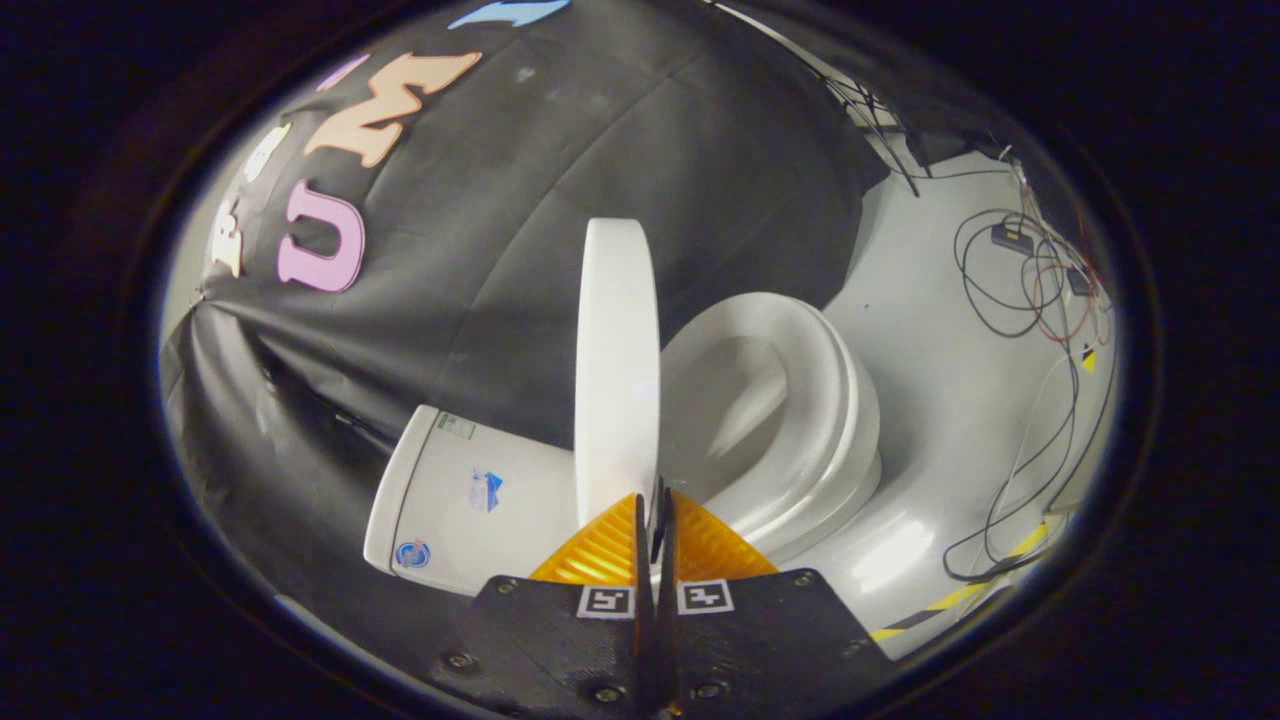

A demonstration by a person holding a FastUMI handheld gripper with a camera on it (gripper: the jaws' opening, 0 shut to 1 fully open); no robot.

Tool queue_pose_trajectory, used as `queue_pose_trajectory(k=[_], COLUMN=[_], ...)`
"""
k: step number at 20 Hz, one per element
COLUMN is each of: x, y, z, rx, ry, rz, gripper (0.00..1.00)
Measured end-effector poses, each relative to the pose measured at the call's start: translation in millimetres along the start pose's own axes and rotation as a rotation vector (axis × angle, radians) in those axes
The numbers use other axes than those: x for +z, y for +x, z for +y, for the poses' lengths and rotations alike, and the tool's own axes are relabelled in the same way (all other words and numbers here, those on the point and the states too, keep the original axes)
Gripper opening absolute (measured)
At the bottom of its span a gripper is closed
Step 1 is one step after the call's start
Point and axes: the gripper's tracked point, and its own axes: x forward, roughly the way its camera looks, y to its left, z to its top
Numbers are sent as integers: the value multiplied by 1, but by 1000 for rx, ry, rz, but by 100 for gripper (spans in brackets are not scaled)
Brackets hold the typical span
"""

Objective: Open the toilet lid.

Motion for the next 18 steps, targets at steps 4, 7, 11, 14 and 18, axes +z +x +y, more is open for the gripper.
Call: queue_pose_trajectory(k=[4, 7, 11, 14, 18], x=[-1, -2, -2, -4, -5], y=[-6, -8, -8, -12, -16], z=[16, 19, 22, 33, 51], rx=[-53, -83, -120, -135, -117], ry=[-103, -102, -91, -165, -210], rz=[-26, -50, -58, -74, -110], gripper=[1, 1, 1, 1, 1])
